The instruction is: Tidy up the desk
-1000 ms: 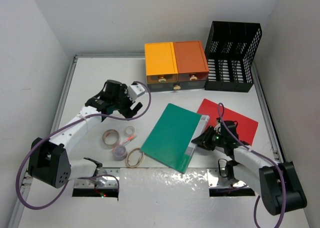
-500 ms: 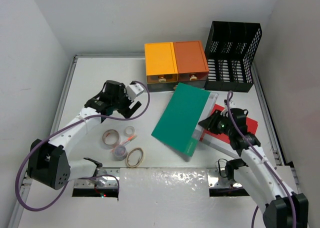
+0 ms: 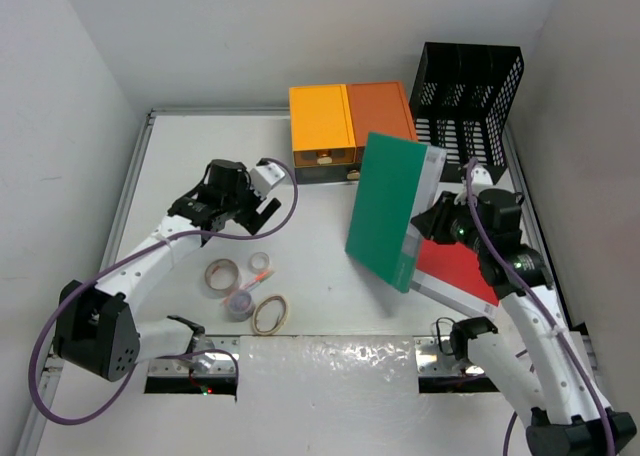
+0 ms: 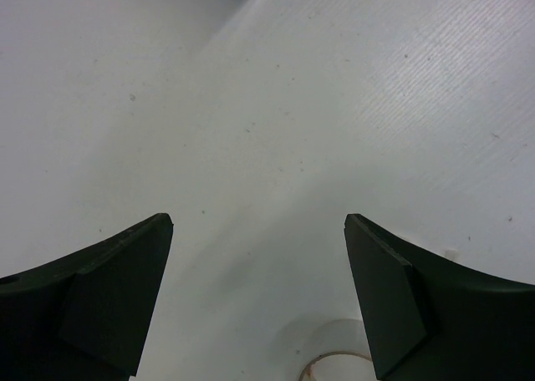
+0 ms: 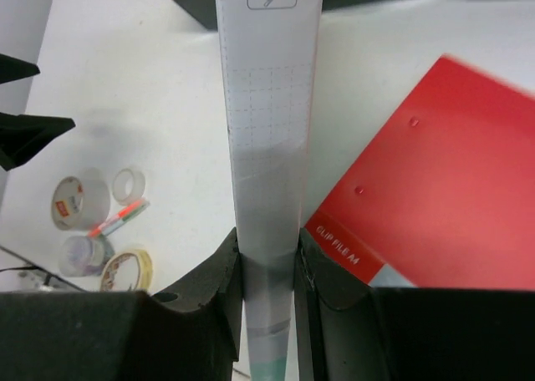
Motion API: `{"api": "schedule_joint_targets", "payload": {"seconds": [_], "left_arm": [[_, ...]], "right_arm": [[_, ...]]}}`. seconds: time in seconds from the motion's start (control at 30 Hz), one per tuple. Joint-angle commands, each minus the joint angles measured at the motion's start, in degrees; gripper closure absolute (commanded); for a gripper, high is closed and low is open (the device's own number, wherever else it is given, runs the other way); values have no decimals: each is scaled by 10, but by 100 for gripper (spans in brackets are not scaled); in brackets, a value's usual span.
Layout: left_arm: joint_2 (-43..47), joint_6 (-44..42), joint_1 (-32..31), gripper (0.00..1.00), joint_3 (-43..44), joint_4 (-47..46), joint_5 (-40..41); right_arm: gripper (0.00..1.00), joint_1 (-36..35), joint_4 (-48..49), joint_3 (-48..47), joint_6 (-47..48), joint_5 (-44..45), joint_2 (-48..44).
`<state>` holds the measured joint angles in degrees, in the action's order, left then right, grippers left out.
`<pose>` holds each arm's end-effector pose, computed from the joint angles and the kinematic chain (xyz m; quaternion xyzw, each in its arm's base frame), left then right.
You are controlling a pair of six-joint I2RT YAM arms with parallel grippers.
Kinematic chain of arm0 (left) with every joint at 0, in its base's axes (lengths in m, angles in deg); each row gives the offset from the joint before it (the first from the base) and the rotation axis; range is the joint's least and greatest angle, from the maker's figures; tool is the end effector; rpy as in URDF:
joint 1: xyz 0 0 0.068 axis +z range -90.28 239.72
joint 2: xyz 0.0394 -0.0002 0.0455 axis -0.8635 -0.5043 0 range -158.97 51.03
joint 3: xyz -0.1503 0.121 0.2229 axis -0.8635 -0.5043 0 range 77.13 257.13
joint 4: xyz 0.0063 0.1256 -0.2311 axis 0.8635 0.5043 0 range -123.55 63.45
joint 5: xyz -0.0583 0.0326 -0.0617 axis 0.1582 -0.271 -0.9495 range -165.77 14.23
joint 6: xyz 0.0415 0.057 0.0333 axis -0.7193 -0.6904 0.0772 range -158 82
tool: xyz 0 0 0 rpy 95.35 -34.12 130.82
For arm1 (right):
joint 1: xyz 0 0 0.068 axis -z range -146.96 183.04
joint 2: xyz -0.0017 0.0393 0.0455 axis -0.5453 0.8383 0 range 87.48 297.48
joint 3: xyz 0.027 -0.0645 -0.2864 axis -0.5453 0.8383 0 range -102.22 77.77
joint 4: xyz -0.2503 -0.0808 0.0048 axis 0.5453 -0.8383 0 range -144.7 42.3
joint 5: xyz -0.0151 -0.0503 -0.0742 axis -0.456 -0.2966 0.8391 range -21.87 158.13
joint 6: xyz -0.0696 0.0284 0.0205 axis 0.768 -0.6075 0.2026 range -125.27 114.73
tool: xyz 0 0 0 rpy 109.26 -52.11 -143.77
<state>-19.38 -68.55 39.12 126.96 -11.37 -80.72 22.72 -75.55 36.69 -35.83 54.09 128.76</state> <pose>0.2593 -0.1036 0.2577 0.4107 0.8182 -0.0047 0.4022 0.1680 0.0469 0.2965 0.0876 0.8487 0.2767 0.4421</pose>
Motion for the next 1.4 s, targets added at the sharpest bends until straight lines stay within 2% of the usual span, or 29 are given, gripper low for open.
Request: {"api": "schedule_joint_targets", "payload": {"seconds": [0.0, 0.33, 0.7, 0.97, 1.1, 1.27, 1.37], "left_arm": [[19, 12, -6, 17, 4, -26, 20], [19, 20, -6, 17, 1, -39, 47], [19, 34, -5, 17, -35, -70, 103], [26, 35, -4, 17, -72, -101, 141], [34, 29, 5, 17, -111, -136, 168], [30, 48, 33, 17, -152, -246, 237], [25, 58, 56, 18, -160, -274, 233]], "right_arm": [[100, -1, -52, -74, 60, 46, -1], [100, 0, -121, -174, 108, 152, 16], [100, 0, -123, -282, 143, 271, 56], [100, -1, -58, -351, 170, 389, 125], [100, -1, 36, -371, 198, 389, 170], [100, 0, 136, -371, 235, 398, 233], [100, 0, 184, -371, 249, 397, 260]]}}
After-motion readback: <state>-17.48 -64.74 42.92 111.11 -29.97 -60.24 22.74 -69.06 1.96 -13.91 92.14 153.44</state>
